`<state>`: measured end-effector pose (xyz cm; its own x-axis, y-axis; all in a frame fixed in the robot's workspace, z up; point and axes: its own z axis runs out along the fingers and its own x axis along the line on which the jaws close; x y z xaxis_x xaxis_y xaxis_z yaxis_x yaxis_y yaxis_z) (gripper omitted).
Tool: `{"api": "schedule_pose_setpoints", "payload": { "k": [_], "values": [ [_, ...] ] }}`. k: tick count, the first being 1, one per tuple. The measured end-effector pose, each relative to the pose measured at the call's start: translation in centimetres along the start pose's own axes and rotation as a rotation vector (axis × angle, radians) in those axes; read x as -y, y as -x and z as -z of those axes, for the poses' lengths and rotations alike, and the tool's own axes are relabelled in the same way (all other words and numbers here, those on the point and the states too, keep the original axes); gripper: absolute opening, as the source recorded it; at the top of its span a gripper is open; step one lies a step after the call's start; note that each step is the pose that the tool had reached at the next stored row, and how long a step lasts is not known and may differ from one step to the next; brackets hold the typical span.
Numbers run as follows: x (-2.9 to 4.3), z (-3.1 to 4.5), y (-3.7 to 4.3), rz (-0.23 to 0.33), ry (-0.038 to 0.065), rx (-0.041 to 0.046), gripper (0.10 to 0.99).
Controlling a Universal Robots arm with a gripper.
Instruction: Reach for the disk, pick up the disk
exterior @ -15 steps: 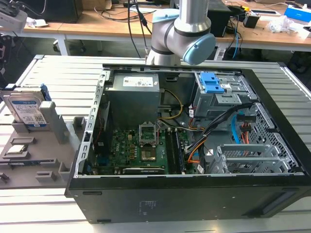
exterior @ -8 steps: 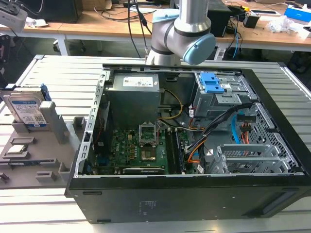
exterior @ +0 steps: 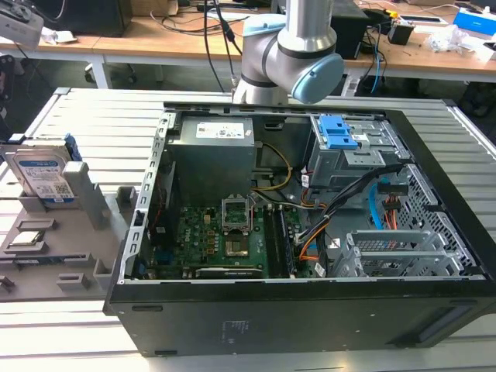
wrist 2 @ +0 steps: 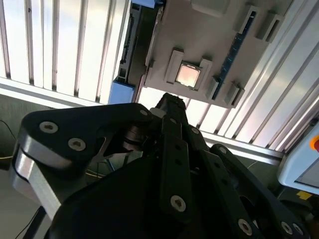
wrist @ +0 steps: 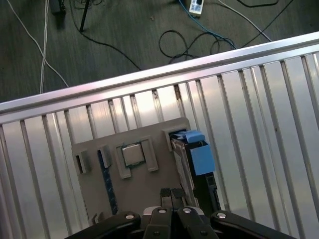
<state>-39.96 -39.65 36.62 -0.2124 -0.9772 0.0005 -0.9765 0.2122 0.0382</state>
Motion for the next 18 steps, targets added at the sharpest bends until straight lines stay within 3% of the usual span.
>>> {"api": "schedule_pose_setpoints", "payload": {
  "k": [18],
  "values": [
    [0.00, 0.00, 0.00, 0.130, 0.000, -0.0050, 0.106]
  ]
}}
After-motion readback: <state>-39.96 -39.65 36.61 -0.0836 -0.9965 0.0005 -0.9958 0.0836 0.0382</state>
